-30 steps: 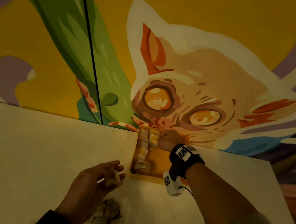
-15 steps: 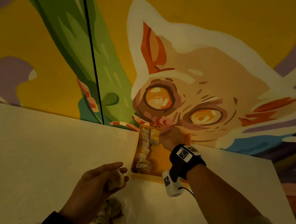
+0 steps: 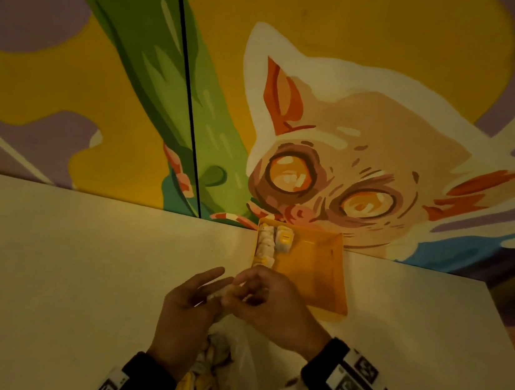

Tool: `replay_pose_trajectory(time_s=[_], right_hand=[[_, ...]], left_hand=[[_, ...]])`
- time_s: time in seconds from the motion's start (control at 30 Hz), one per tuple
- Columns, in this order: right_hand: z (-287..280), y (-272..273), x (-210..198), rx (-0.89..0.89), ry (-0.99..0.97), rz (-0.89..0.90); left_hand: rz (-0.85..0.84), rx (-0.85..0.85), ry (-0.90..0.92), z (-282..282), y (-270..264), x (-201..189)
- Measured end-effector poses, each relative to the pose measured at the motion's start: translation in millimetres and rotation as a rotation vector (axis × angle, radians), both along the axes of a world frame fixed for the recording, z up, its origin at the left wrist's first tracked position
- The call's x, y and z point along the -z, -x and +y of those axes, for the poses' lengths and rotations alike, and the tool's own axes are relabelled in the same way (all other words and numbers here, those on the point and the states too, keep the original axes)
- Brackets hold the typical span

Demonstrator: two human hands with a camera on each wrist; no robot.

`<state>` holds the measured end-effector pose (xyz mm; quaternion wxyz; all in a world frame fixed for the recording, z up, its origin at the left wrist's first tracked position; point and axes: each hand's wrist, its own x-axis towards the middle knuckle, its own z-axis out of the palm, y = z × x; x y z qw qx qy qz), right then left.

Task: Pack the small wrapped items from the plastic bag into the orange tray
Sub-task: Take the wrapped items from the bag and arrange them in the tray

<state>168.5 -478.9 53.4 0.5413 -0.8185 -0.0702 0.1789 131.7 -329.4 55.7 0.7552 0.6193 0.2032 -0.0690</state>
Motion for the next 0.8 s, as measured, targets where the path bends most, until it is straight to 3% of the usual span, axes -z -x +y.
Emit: replay_pose_trajectory(time_s=[0.23, 0.37, 0.6, 0.8], right_hand=[[10, 26, 5, 0.261, -0.129, 0.147], [10, 34, -5, 0.248, -0.279, 0.193], [-1, 30, -10, 0.240, -0.159, 0.051], [-3, 33, -15, 0.207, -0.243, 0.053]], left_hand=[[-0.059, -0.037, 0.060, 3, 12, -5], [-0.082, -0.048, 0.066, 5, 17, -6], [-0.146, 0.131, -0.066, 10, 21, -5], [-0.266, 0.193, -0.228, 7, 20, -7]])
